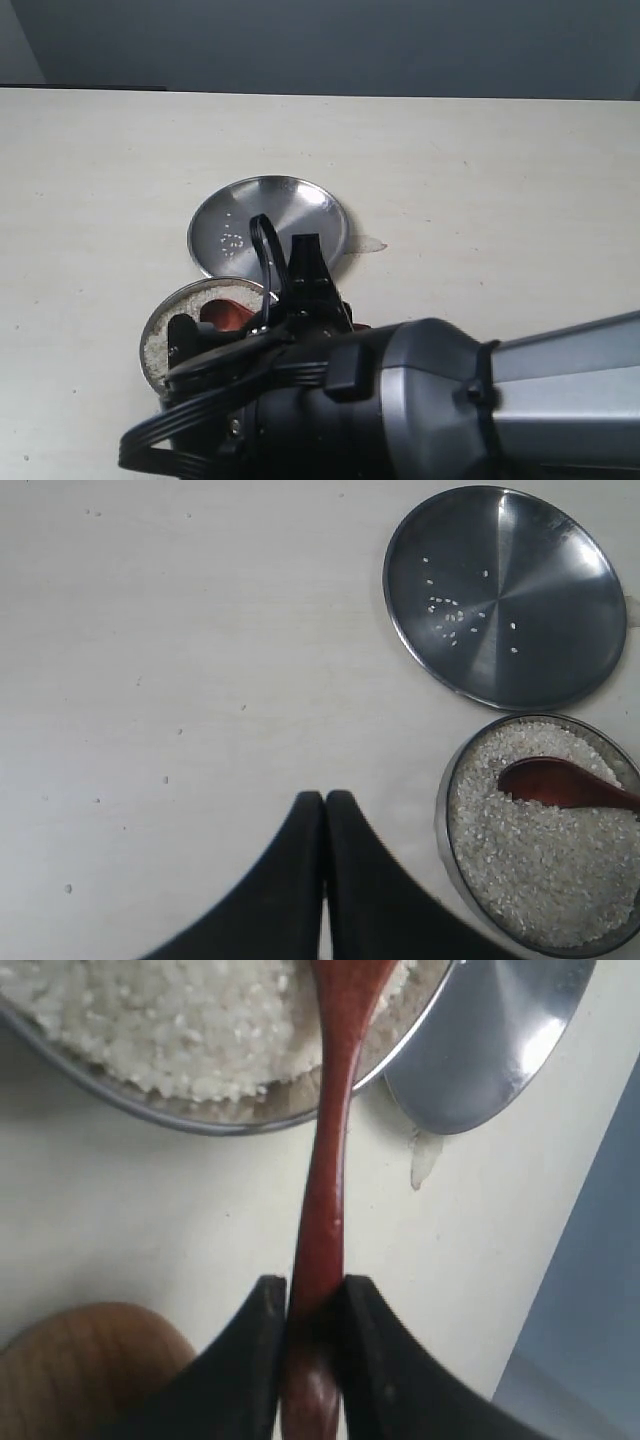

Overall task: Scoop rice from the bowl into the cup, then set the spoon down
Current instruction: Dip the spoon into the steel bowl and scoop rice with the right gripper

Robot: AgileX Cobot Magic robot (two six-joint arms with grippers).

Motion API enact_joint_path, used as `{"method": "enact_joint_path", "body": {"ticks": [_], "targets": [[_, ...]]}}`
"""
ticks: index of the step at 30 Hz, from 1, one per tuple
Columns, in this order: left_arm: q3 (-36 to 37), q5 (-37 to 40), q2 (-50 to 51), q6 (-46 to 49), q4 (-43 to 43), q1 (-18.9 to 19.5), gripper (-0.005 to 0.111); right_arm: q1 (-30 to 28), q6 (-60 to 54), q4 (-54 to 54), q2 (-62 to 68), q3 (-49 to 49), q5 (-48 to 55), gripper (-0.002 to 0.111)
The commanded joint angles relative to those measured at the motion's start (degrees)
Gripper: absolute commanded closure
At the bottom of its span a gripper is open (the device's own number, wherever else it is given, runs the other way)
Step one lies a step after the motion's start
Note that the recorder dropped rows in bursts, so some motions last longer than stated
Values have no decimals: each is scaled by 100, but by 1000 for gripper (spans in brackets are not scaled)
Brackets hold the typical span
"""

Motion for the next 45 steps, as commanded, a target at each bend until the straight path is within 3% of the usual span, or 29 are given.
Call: {"method": "enact_joint_path", "body": {"ticks": [1,12,45], "targets": [[-33,-18,7,-2,11,11,106,16,-26,141,4,-28,-115,109],[-33,-18,7,-2,11,11,106,16,709,396,-21,-28,-236,109],[-33,-41,7,-2,21,11,106,-324,851,1697,-364,-28,-872,109]]}}
